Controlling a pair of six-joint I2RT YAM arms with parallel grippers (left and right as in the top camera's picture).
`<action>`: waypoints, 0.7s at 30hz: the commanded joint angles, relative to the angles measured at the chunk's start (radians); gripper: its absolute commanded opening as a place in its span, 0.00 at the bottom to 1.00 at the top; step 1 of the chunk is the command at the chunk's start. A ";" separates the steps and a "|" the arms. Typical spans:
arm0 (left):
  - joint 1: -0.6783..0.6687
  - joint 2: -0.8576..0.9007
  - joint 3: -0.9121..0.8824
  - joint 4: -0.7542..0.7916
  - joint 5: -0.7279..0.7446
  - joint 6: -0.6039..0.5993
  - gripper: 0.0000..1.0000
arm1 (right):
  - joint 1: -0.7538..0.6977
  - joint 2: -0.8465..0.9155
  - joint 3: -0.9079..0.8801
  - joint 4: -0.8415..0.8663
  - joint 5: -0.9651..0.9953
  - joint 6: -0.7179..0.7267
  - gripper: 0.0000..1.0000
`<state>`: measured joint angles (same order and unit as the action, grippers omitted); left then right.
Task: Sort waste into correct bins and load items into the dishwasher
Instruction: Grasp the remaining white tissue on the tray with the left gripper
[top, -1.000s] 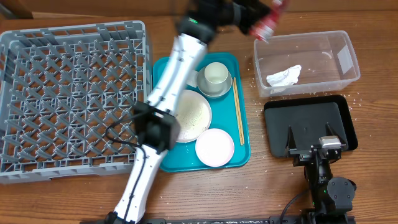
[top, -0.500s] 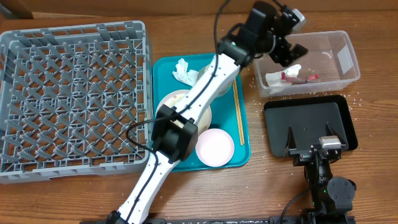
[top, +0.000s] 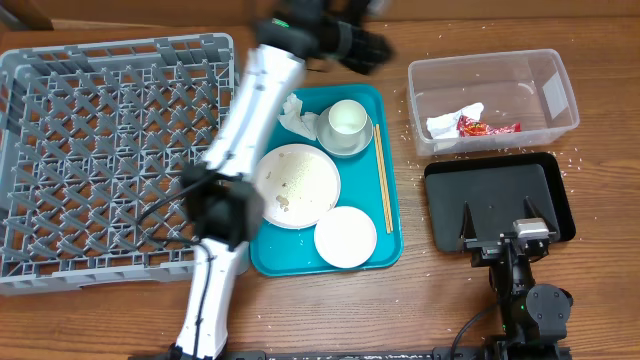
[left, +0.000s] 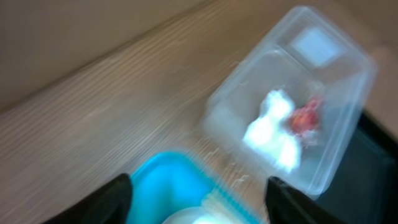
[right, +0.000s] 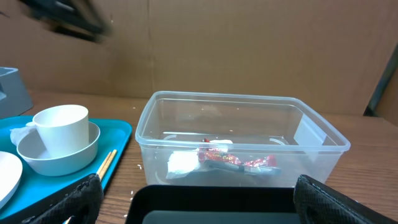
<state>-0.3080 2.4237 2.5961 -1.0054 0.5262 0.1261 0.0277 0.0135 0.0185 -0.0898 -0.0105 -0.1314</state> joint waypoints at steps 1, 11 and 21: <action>0.119 -0.069 0.006 -0.118 -0.141 0.049 0.63 | 0.006 -0.011 -0.010 0.006 0.008 0.000 1.00; 0.177 0.062 0.004 -0.358 -0.235 -0.081 0.62 | 0.006 -0.011 -0.010 0.006 0.008 0.000 1.00; 0.087 0.206 0.004 -0.378 -0.459 -0.221 0.52 | 0.006 -0.011 -0.010 0.006 0.008 0.000 1.00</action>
<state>-0.1921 2.5870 2.5988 -1.3811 0.2134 -0.0151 0.0277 0.0135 0.0185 -0.0898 -0.0105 -0.1318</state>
